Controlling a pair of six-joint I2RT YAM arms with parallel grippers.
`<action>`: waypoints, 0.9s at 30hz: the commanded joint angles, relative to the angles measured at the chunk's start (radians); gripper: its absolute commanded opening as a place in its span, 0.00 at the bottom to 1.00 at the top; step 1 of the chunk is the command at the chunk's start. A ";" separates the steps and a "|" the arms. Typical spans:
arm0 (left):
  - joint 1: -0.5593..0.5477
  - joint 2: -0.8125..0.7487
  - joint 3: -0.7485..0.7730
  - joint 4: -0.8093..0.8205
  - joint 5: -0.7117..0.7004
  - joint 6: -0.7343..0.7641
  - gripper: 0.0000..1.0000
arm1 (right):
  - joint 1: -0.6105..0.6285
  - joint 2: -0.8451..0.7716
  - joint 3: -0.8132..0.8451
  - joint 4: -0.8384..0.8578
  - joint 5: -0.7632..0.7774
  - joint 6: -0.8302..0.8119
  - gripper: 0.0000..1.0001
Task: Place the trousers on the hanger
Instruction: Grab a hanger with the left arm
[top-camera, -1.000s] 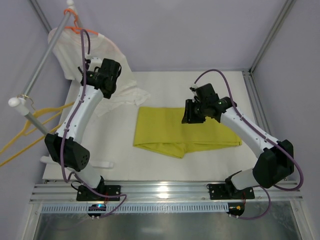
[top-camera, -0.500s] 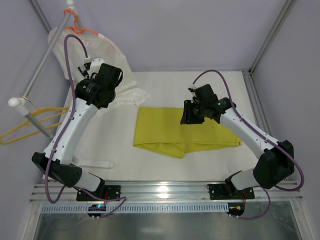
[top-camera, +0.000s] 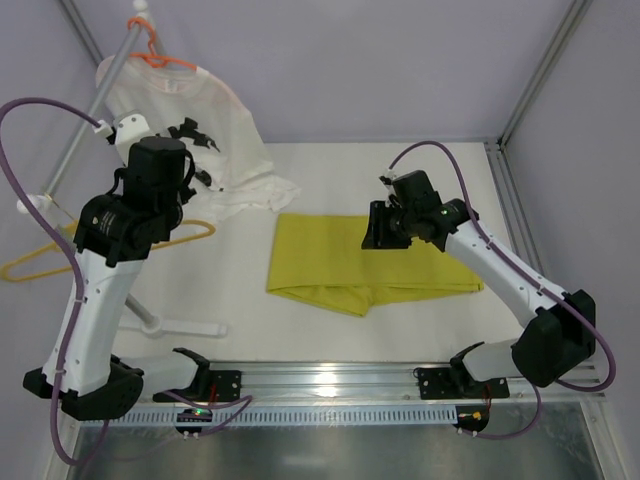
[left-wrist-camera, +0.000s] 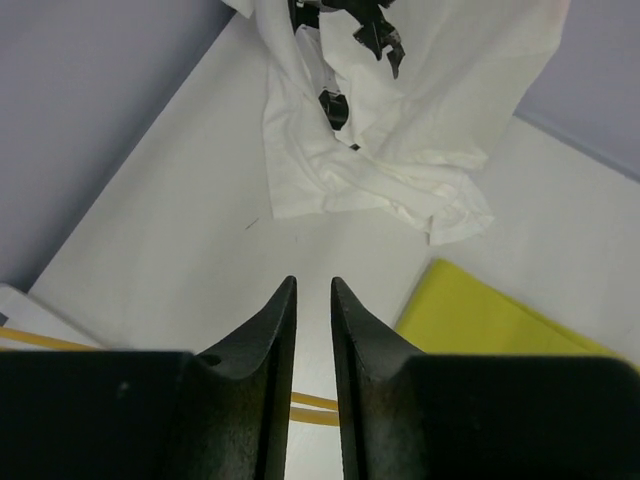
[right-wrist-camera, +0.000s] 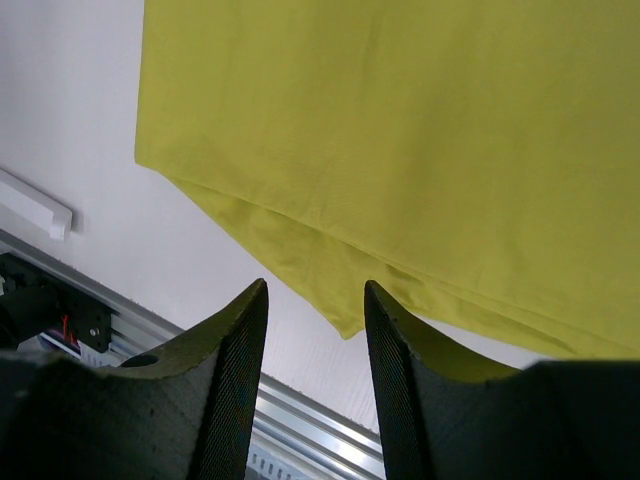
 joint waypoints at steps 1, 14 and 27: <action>0.003 0.002 0.049 -0.024 0.007 -0.071 0.21 | 0.006 -0.040 -0.006 0.029 -0.003 0.002 0.47; 0.003 -0.083 0.116 -0.289 -0.176 -0.441 0.48 | 0.007 -0.036 -0.021 0.034 -0.006 0.000 0.48; 0.004 0.020 0.060 -0.472 -0.187 -0.770 0.67 | 0.015 -0.028 0.003 0.012 0.009 -0.012 0.48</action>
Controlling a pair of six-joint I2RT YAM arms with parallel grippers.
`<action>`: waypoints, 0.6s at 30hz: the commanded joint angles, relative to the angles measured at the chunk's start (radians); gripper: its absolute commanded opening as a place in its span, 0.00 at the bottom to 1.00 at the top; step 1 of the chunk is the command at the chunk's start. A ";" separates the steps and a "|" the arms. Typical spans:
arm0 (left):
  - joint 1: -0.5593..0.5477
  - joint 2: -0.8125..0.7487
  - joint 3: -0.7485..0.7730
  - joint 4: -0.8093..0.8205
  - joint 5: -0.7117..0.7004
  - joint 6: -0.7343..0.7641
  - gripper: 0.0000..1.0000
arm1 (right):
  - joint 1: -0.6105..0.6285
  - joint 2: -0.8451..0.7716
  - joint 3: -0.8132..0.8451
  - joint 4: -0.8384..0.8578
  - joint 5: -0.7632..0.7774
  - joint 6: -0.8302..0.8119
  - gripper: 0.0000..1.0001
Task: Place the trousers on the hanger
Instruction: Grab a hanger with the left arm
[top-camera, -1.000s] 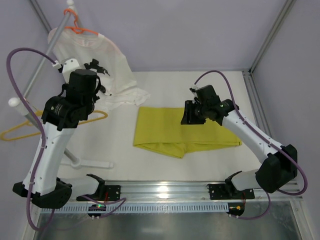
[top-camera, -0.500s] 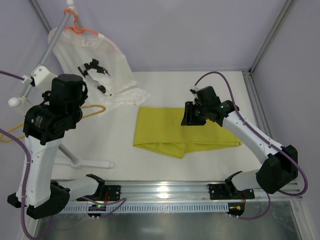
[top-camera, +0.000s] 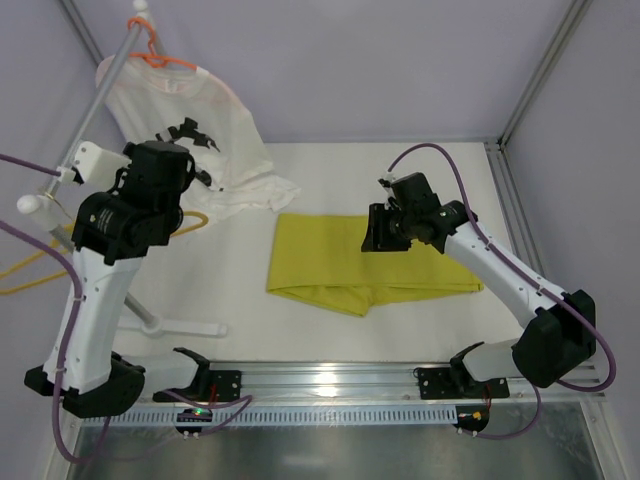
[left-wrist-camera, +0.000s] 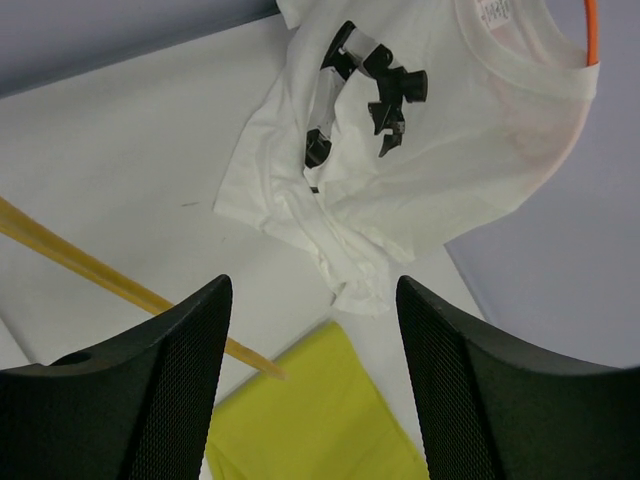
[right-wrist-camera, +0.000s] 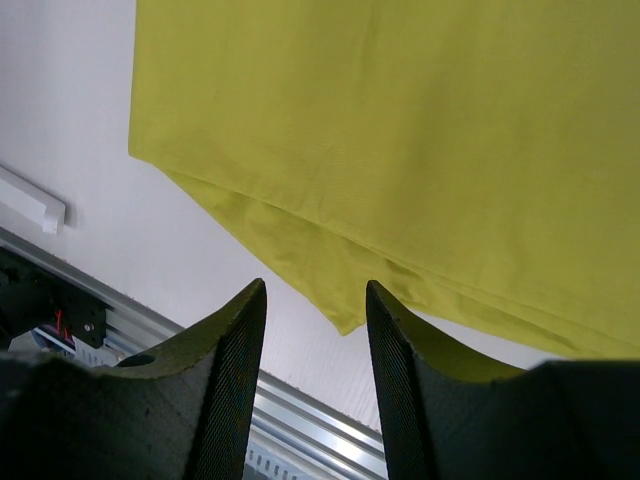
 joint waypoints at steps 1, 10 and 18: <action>0.004 0.028 -0.022 -0.307 0.009 -0.129 0.68 | 0.006 -0.022 0.022 0.006 0.013 -0.017 0.48; 0.004 0.088 0.038 -0.307 0.015 -0.126 0.68 | 0.006 0.010 0.026 0.009 0.011 -0.022 0.49; 0.004 0.036 0.034 -0.310 -0.005 -0.079 0.68 | 0.008 0.011 0.022 0.014 0.010 -0.010 0.48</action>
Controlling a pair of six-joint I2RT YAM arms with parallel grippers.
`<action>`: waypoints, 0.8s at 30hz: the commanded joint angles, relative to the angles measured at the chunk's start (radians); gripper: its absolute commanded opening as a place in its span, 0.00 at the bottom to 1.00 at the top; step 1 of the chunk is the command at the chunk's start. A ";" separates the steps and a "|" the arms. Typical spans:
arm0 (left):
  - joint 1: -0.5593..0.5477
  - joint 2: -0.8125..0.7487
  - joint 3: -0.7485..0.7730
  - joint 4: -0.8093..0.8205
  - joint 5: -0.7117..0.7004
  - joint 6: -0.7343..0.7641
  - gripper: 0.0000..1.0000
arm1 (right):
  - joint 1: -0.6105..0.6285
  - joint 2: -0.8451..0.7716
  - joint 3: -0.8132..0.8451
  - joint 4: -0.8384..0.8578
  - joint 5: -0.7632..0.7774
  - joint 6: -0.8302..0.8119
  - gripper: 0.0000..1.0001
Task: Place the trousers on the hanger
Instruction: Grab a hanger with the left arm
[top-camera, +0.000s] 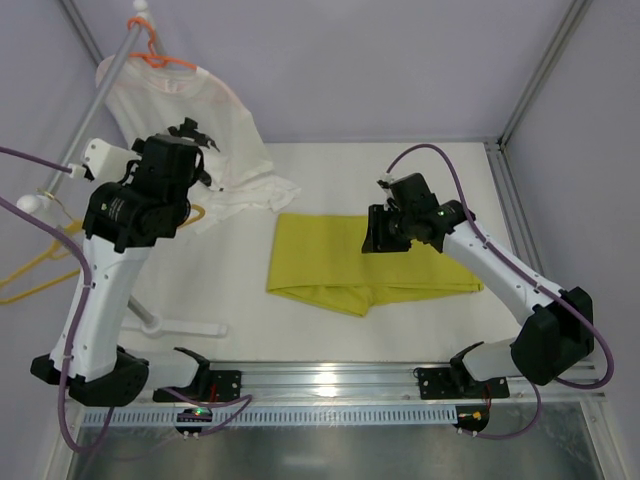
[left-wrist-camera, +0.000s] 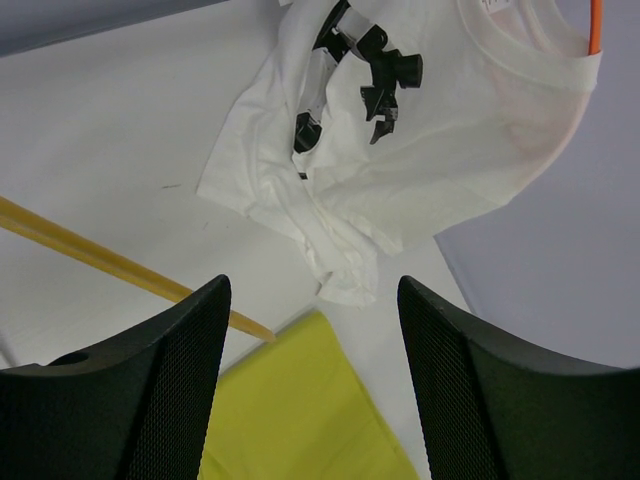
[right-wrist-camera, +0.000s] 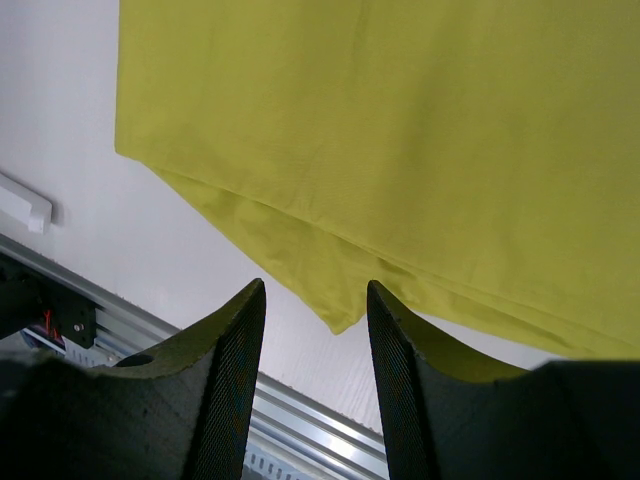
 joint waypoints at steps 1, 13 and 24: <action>0.004 -0.050 0.015 -0.308 -0.035 0.014 0.68 | 0.009 -0.005 0.019 0.023 0.000 0.006 0.48; 0.006 -0.221 -0.151 -0.306 0.044 0.008 0.67 | 0.016 -0.011 -0.012 -0.006 0.030 0.005 0.49; 0.006 -0.182 -0.266 -0.306 -0.044 -0.125 0.76 | 0.017 -0.062 -0.035 -0.012 0.028 0.018 0.49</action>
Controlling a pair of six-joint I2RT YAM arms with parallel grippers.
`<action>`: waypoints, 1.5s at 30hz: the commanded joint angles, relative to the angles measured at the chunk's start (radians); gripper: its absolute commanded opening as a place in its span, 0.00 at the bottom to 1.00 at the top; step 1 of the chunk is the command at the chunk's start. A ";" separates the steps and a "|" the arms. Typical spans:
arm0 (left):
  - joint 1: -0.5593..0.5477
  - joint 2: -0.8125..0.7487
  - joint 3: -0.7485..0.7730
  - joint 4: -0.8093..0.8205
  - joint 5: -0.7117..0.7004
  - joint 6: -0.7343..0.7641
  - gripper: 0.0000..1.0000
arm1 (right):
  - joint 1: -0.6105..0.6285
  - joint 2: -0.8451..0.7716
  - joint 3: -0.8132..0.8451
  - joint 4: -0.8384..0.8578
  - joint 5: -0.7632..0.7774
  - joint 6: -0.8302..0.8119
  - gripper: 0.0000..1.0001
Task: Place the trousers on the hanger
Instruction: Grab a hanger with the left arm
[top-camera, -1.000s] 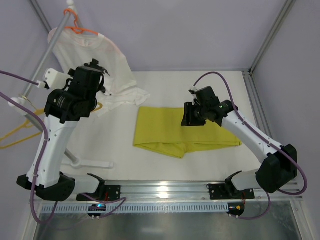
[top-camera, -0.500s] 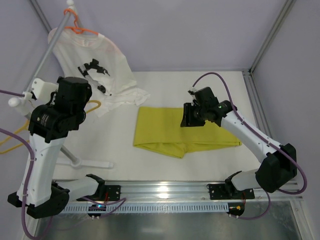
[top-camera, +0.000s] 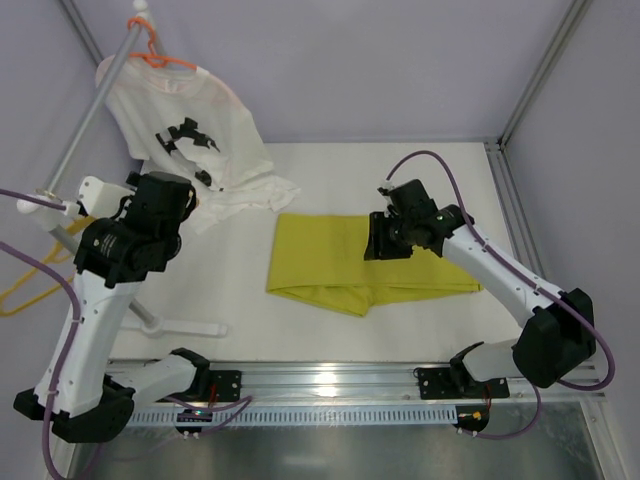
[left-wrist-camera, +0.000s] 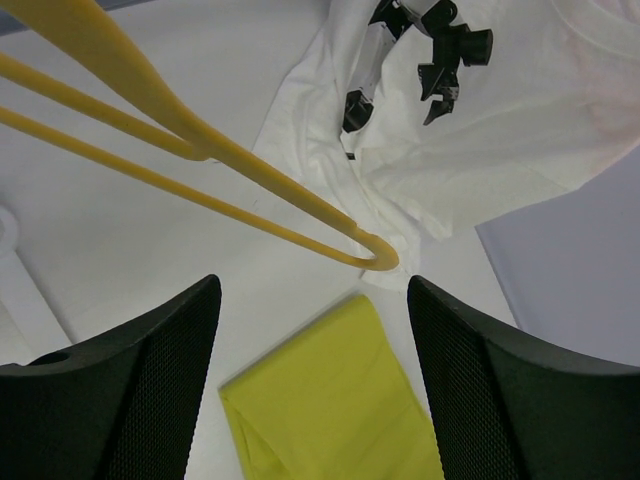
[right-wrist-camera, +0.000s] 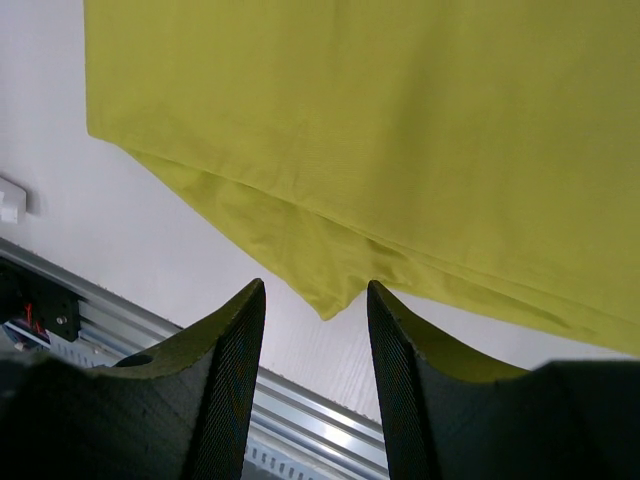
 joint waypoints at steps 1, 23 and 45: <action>0.006 0.042 -0.002 -0.300 -0.074 -0.107 0.77 | 0.007 -0.053 0.010 0.004 0.012 0.010 0.49; 0.147 0.270 0.074 -0.302 -0.229 -0.274 0.62 | 0.007 0.005 0.037 0.007 0.029 -0.046 0.49; 0.165 0.200 -0.011 -0.061 -0.198 -0.030 0.00 | 0.005 0.048 0.059 0.018 0.018 -0.033 0.49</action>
